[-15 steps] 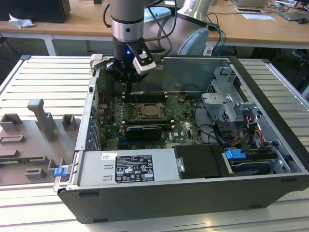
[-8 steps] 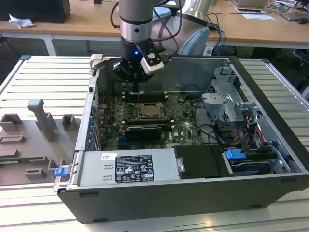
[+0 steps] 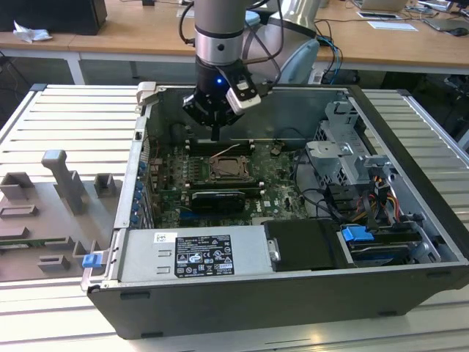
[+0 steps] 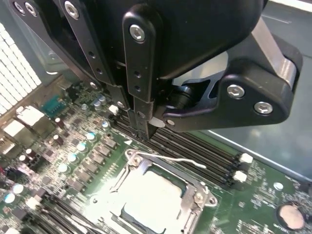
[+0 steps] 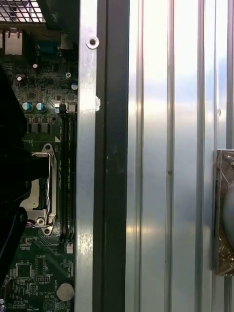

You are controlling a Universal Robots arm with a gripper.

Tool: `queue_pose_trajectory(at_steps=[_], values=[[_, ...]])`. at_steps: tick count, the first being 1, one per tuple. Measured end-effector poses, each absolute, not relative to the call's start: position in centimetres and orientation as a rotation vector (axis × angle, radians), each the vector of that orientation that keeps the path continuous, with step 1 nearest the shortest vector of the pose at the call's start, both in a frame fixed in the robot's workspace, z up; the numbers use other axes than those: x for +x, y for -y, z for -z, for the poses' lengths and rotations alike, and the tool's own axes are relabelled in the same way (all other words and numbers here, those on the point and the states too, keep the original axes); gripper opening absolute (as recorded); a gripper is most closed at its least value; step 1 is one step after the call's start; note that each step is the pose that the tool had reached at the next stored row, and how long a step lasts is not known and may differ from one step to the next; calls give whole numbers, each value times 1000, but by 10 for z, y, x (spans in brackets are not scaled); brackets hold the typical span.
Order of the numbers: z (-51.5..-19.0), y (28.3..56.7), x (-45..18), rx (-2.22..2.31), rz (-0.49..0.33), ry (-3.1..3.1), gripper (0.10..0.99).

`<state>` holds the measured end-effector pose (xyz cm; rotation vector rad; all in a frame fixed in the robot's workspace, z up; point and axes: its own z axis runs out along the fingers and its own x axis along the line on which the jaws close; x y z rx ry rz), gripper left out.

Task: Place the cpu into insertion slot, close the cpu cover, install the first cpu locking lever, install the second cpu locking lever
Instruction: 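Install the first cpu locking lever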

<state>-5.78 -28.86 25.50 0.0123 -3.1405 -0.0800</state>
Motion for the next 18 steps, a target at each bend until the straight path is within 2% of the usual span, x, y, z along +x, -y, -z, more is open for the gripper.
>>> queue_pose_trajectory(at_steps=[5, 9, 18], values=[[-255, 289, -55, 12, 80, 3140, 106], [-253, 293, -53, 12, 173, 3137, 106], [-241, 293, -43, 48, 175, 3136, 106]])
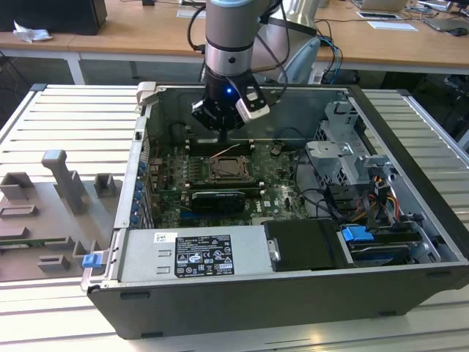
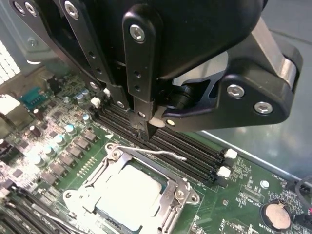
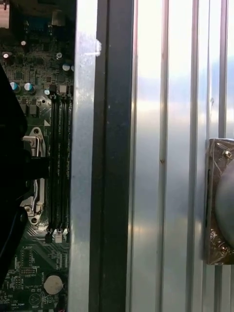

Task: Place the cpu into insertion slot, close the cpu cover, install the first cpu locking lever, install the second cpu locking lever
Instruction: 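Install the first cpu locking lever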

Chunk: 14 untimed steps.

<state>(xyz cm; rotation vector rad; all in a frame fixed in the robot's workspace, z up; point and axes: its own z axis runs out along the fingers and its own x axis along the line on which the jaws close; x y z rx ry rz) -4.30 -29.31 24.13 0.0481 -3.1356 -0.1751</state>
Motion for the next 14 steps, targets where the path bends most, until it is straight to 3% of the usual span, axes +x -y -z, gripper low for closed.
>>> queue_pose_trajectory(at_steps=[14], values=[[-229, 290, -30, 83, 175, 3134, 106]])
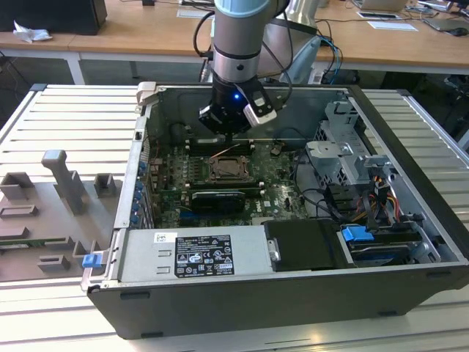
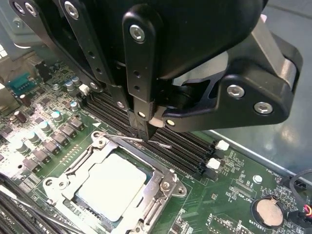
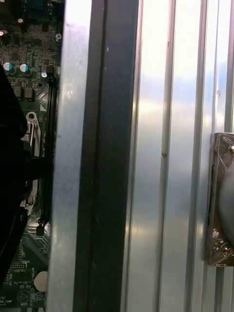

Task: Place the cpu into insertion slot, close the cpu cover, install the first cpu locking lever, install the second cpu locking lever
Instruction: 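Install the first cpu locking lever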

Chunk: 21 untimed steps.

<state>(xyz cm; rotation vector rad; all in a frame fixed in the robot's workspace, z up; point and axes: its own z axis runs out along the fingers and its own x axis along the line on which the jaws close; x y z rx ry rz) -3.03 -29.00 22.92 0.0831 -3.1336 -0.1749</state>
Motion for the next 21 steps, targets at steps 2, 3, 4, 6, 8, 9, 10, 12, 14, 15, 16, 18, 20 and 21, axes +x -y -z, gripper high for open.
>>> queue_pose_trajectory(at_steps=[2, 3, 4, 6, 8, 9, 10, 12, 14, 15, 16, 18, 20, 21], values=[[-229, 289, -30, 83, 175, 3134, 106], [-228, 288, -29, 84, 175, 3134, 106], [-228, 288, -28, 83, 175, 3134, 106], [-227, 288, -27, 83, 175, 3134, 106], [-227, 288, -24, 80, 175, 3134, 106], [-226, 288, -24, 78, 175, 3134, 106], [-225, 288, -23, 76, 175, 3134, 106], [-222, 288, -22, 69, 174, 3134, 106], [-219, 288, -20, 67, 174, 3135, 106], [-218, 288, -20, 67, 174, 3135, 106], [-216, 288, -18, 67, 174, 3135, 106], [-215, 288, -17, 66, 174, 3135, 106], [-213, 288, -16, 65, 174, 3135, 106], [-211, 288, -16, 64, 174, 3135, 106]])
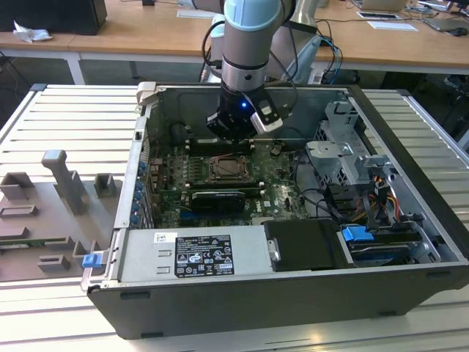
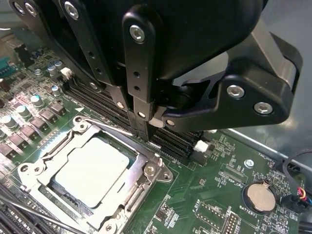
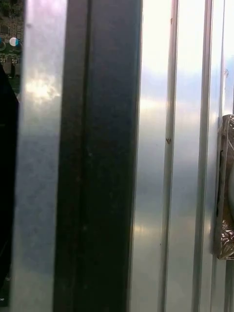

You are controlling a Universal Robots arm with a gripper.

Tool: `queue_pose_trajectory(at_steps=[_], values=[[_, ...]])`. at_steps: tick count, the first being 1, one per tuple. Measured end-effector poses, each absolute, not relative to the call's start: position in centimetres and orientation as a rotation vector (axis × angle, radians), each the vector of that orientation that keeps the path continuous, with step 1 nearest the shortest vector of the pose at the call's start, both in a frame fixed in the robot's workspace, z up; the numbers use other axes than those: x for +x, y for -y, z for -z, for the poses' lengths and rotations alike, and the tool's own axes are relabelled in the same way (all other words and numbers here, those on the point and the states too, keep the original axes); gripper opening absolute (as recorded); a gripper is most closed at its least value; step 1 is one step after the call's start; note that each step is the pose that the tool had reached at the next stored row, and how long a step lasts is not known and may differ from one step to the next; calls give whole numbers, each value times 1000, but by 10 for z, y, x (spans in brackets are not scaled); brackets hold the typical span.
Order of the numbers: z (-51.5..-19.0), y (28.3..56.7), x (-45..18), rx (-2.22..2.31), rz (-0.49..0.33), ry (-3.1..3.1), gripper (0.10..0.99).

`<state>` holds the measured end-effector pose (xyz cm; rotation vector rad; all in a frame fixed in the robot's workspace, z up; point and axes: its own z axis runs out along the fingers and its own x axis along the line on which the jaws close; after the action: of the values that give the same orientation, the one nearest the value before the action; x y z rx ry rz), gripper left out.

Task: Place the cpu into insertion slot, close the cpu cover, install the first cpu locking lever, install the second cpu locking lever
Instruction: 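Install the first cpu locking lever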

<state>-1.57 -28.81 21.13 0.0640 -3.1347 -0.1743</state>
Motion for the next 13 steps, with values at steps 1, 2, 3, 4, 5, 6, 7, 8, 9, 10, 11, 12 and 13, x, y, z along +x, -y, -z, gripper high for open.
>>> queue_pose_trajectory(at_steps=[1, 2, 3, 4, 5, 6, 7, 8, 9, 10, 11, 12, 13], values=[[-211, 288, -15, 63, 174, 3135, 106], [-210, 288, -15, 62, 174, 3135, 106], [-209, 288, -14, 61, 174, 3135, 106], [-209, 288, -14, 60, 174, 3135, 106], [-208, 288, -13, 60, 174, 3135, 106], [-208, 288, -13, 59, 174, 3135, 106], [-207, 288, -13, 58, 174, 3135, 106], [-207, 288, -13, 58, 174, 3135, 106], [-206, 288, -13, 58, 174, 3135, 106], [-206, 288, -13, 58, 174, 3135, 106], [-205, 288, -13, 58, 174, 3135, 106], [-204, 288, -13, 58, 173, 3135, 106], [-204, 288, -13, 58, 171, 3135, 106]])
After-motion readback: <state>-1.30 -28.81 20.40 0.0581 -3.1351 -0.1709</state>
